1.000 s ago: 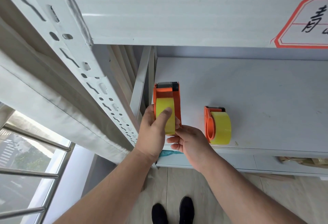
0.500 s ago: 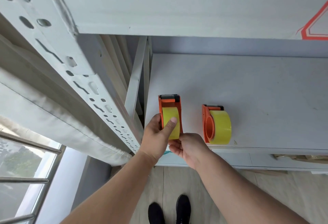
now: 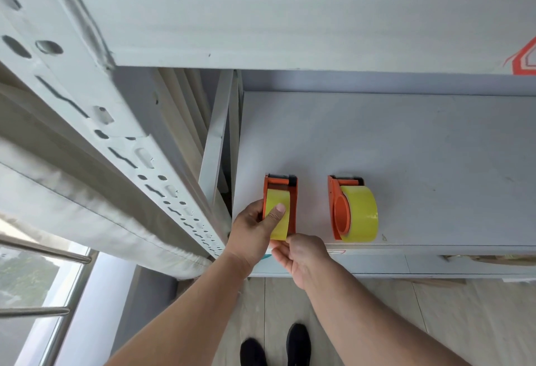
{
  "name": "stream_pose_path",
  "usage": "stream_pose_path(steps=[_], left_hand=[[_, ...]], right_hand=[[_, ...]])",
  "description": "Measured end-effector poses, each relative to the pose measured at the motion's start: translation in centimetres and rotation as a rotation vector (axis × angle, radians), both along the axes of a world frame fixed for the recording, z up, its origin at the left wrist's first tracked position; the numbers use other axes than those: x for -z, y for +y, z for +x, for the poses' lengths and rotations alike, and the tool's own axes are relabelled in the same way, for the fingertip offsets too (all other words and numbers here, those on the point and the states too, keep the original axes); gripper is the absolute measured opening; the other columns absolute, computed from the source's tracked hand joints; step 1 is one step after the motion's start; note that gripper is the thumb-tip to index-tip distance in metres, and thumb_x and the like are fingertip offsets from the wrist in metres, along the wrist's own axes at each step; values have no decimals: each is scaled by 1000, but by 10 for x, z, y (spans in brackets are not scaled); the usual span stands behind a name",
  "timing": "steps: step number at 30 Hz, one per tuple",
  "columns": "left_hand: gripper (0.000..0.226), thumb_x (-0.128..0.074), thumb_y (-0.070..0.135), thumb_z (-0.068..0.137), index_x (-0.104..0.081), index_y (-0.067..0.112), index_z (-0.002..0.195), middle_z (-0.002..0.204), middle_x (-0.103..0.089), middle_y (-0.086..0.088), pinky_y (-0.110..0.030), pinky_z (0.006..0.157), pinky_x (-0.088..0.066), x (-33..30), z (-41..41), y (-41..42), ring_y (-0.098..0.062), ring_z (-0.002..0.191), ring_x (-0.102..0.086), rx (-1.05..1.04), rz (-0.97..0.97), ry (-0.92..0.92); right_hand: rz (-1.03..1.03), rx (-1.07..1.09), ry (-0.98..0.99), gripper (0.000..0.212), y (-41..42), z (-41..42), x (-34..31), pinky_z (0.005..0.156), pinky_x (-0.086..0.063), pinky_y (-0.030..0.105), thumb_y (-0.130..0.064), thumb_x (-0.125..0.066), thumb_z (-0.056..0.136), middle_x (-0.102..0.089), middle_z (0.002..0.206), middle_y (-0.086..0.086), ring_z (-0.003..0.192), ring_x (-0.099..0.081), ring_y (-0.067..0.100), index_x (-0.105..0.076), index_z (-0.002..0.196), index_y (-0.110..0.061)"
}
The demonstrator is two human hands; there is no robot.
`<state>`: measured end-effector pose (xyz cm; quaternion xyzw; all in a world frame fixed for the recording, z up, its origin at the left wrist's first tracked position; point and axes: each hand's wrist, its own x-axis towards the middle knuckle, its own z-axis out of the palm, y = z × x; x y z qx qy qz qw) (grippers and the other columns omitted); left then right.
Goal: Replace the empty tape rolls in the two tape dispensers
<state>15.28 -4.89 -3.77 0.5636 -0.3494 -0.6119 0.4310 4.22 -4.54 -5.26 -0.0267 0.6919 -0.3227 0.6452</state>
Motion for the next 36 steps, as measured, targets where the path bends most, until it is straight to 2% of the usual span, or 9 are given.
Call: stream_pose_path(steps=[7,11,15,19,25,30,33,34,36], left_hand=[[21,-69,36,101,-78,21,113,105,-84,-3,-36,90,-65,7,1,-3,-20,98,-80,14,-51,-47],[30,-72,46,95,-78,23,113,105,-84,-4,-49,96,-63,14,0,-1,-23,100,-80,1,-69,-70],[35,-74,46,93,-77,18,113,104,-83,-7,-54,97,-61,20,-3,1,-27,100,-80,-17,-63,-52],[32,-73,42,96,-77,16,113,103,-84,-7,-52,97,-62,21,-6,1,-28,100,-80,-22,-43,-61],[19,-70,31,101,-78,16,109,99,-84,-9,-42,90,-65,20,-6,0,-29,95,-80,-17,-35,-103],[42,-72,57,88,-76,21,110,100,-83,-6,-46,91,-63,21,-3,-1,-24,95,-80,14,-60,-206],[54,-69,77,82,-75,32,112,113,-78,-5,-48,96,-62,32,-2,-2,-22,103,-77,50,-87,-301],[55,-67,79,81,-75,34,113,116,-76,-4,-43,95,-62,31,-3,0,-19,104,-76,52,-92,-316],[58,-65,78,83,-73,30,115,117,-75,-4,-25,89,-61,27,-3,3,-13,102,-75,55,-99,-328]], right_hand=[[-9,29,-8,22,2,3,-2,57,-60,28,-10,-51,106,-82,87,8,69,-79,14,-71,115,-5],[7,8,-51,22,3,0,-1,56,-60,28,-10,-52,106,-81,72,6,61,-77,14,-72,112,-4],[24,8,-59,23,3,-2,2,62,-61,31,-13,-53,105,-80,67,6,69,-76,18,-74,107,-4],[30,44,-50,23,2,-2,4,68,-63,34,-13,-52,105,-80,72,9,69,-75,20,-73,104,-5],[41,101,-22,27,2,2,8,58,-62,30,-13,-49,102,-83,79,11,65,-79,18,-73,110,-6],[22,141,-8,22,5,4,-2,74,-65,39,-10,-45,101,-77,79,16,75,-76,23,-66,105,-4],[-5,143,-8,19,10,3,-8,82,-65,42,-11,-47,101,-75,87,17,80,-76,24,-65,102,-6],[-9,138,-5,18,11,2,-9,83,-65,42,-12,-49,101,-75,91,17,83,-77,24,-66,102,-6],[-18,129,0,17,15,-2,-10,83,-65,42,-17,-53,102,-77,99,16,89,-79,25,-67,105,-7]])
